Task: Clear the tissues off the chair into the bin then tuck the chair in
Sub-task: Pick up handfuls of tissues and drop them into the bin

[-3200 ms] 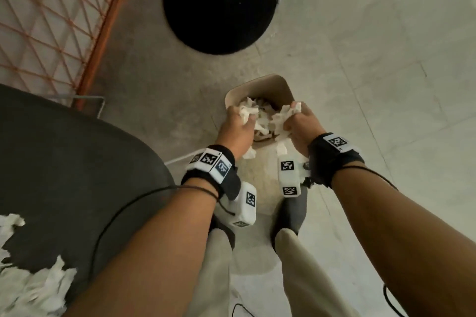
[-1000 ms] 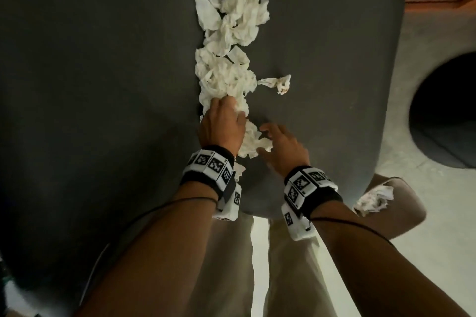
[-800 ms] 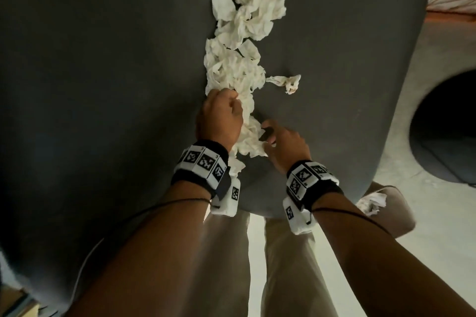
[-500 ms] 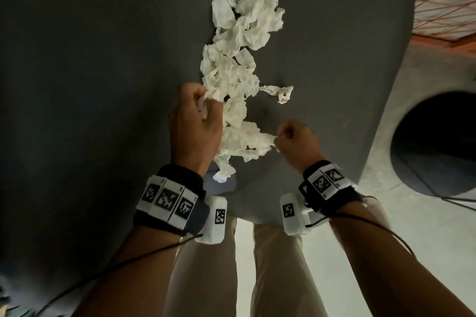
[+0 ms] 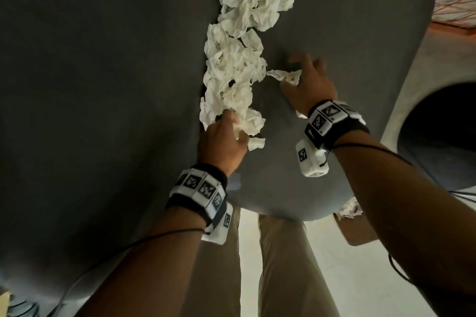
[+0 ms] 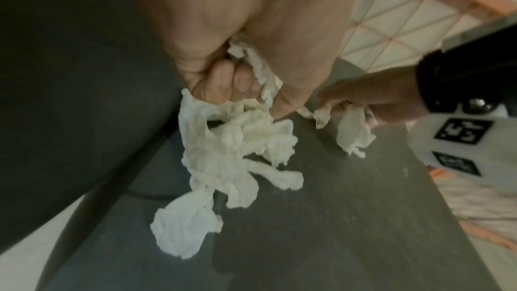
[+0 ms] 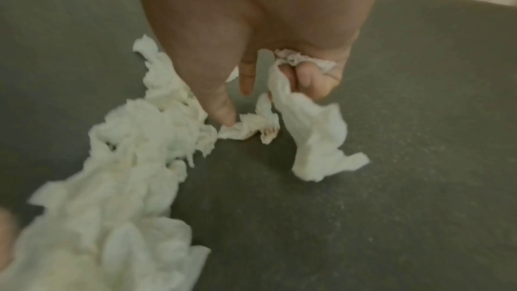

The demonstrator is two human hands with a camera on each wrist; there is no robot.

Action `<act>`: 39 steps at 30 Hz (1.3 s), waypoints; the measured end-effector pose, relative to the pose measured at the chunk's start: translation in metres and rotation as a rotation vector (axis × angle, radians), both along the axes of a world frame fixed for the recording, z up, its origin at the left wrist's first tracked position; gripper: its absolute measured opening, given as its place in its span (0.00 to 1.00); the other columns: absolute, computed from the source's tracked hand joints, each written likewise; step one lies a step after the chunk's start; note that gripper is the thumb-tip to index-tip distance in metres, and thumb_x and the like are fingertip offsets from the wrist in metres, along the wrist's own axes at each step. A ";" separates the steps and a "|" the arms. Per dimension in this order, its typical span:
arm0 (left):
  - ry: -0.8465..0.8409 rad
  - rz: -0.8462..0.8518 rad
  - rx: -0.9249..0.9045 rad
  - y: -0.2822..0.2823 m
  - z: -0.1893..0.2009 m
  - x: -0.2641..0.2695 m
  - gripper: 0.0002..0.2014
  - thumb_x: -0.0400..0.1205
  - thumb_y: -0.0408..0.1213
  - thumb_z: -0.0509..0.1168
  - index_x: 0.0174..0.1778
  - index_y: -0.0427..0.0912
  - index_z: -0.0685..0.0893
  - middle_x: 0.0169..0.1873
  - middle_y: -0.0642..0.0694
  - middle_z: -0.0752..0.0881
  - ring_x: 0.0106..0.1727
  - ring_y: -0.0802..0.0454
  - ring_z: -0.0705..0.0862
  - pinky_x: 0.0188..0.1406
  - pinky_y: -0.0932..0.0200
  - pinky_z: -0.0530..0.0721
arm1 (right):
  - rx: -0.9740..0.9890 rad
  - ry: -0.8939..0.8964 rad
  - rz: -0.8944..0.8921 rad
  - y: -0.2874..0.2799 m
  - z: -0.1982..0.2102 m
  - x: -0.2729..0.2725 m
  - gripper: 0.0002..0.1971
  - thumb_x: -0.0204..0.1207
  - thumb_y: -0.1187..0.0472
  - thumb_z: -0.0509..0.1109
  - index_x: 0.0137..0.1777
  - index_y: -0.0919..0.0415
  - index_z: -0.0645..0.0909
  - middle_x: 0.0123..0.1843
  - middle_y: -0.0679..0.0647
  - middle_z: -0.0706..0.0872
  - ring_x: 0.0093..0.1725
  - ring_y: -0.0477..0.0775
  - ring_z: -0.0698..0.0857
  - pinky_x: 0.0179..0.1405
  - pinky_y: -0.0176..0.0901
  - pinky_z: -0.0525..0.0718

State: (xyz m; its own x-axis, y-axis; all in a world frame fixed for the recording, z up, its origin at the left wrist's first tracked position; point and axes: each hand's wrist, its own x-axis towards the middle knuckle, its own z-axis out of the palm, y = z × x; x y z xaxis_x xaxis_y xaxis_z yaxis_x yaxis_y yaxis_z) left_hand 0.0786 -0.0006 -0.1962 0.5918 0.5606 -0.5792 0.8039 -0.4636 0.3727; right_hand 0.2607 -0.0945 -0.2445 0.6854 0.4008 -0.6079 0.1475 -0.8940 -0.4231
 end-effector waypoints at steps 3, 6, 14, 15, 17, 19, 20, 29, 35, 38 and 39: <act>0.021 -0.112 0.036 -0.005 -0.019 -0.001 0.17 0.81 0.42 0.66 0.65 0.49 0.75 0.52 0.42 0.87 0.53 0.38 0.86 0.49 0.44 0.84 | -0.093 -0.016 0.094 0.002 -0.009 0.002 0.17 0.76 0.49 0.65 0.65 0.48 0.77 0.68 0.57 0.75 0.60 0.68 0.82 0.55 0.56 0.81; 0.005 -0.105 0.054 -0.001 -0.026 -0.003 0.12 0.81 0.38 0.66 0.61 0.47 0.81 0.53 0.43 0.88 0.53 0.40 0.87 0.50 0.45 0.86 | -0.052 0.030 0.038 0.000 -0.009 0.003 0.11 0.77 0.54 0.60 0.54 0.54 0.81 0.57 0.58 0.83 0.54 0.64 0.83 0.47 0.50 0.79; -0.375 0.264 -0.040 0.016 0.017 -0.022 0.09 0.79 0.42 0.60 0.50 0.43 0.80 0.47 0.47 0.83 0.46 0.51 0.83 0.48 0.50 0.83 | 0.148 0.033 -0.200 -0.028 0.020 -0.019 0.09 0.72 0.71 0.64 0.46 0.58 0.81 0.43 0.51 0.82 0.44 0.52 0.80 0.40 0.34 0.72; -0.399 0.343 -0.058 0.017 0.028 -0.025 0.10 0.79 0.44 0.61 0.50 0.43 0.80 0.46 0.48 0.84 0.46 0.53 0.84 0.47 0.51 0.84 | 0.157 0.042 -0.201 -0.030 0.023 -0.025 0.11 0.71 0.73 0.61 0.44 0.57 0.79 0.42 0.51 0.82 0.44 0.52 0.80 0.37 0.32 0.71; -0.433 0.468 -0.067 0.018 0.049 -0.031 0.07 0.79 0.44 0.66 0.49 0.45 0.77 0.39 0.54 0.83 0.38 0.65 0.84 0.38 0.63 0.84 | 0.168 0.105 -0.190 -0.030 0.027 -0.040 0.15 0.69 0.75 0.55 0.43 0.56 0.77 0.42 0.52 0.83 0.42 0.56 0.83 0.33 0.35 0.74; -0.429 0.487 -0.014 0.016 0.064 -0.039 0.07 0.80 0.39 0.69 0.47 0.47 0.76 0.34 0.58 0.80 0.31 0.69 0.80 0.29 0.73 0.77 | 0.157 0.170 -0.148 -0.027 0.029 -0.057 0.15 0.69 0.71 0.56 0.45 0.52 0.77 0.45 0.51 0.85 0.44 0.59 0.85 0.40 0.40 0.82; -0.425 0.492 -0.010 0.014 0.069 -0.042 0.06 0.80 0.37 0.68 0.45 0.48 0.76 0.33 0.58 0.80 0.30 0.68 0.79 0.27 0.74 0.76 | 0.133 0.190 -0.110 -0.024 0.029 -0.065 0.14 0.71 0.67 0.58 0.48 0.48 0.77 0.48 0.51 0.86 0.47 0.59 0.85 0.46 0.46 0.84; -0.056 0.635 -0.249 -0.012 0.016 -0.047 0.11 0.81 0.44 0.65 0.39 0.40 0.81 0.29 0.50 0.82 0.32 0.49 0.84 0.26 0.61 0.76 | -0.133 0.104 0.190 0.013 0.003 -0.094 0.20 0.78 0.40 0.63 0.64 0.50 0.75 0.58 0.56 0.86 0.56 0.65 0.85 0.53 0.54 0.81; 0.127 0.697 -0.216 -0.004 -0.027 -0.033 0.25 0.80 0.56 0.66 0.62 0.37 0.84 0.55 0.42 0.88 0.48 0.49 0.85 0.30 0.69 0.70 | -0.061 0.150 0.112 0.017 -0.001 -0.092 0.12 0.77 0.50 0.63 0.52 0.57 0.81 0.60 0.60 0.82 0.55 0.66 0.83 0.47 0.49 0.77; 0.129 0.695 -0.197 -0.002 -0.028 -0.025 0.17 0.83 0.47 0.65 0.61 0.39 0.85 0.57 0.43 0.87 0.53 0.50 0.83 0.41 0.61 0.73 | 0.073 0.154 -0.057 0.010 0.008 -0.089 0.11 0.74 0.58 0.66 0.51 0.61 0.84 0.46 0.57 0.84 0.49 0.63 0.83 0.45 0.45 0.77; 0.124 0.690 -0.178 -0.001 -0.025 -0.023 0.16 0.83 0.44 0.64 0.62 0.39 0.84 0.57 0.43 0.87 0.51 0.53 0.81 0.42 0.61 0.72 | 0.092 0.145 -0.110 0.007 0.010 -0.087 0.10 0.73 0.60 0.66 0.50 0.64 0.84 0.43 0.57 0.83 0.46 0.62 0.84 0.43 0.45 0.78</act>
State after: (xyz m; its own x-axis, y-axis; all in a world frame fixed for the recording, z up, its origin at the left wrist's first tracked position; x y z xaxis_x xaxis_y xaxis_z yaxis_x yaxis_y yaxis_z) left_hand 0.0555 -0.0016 -0.2208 0.0605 0.6738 -0.7364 0.9329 0.2243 0.2819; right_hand 0.1740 -0.0876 -0.2341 0.6363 0.3867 -0.6674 -0.0175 -0.8578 -0.5137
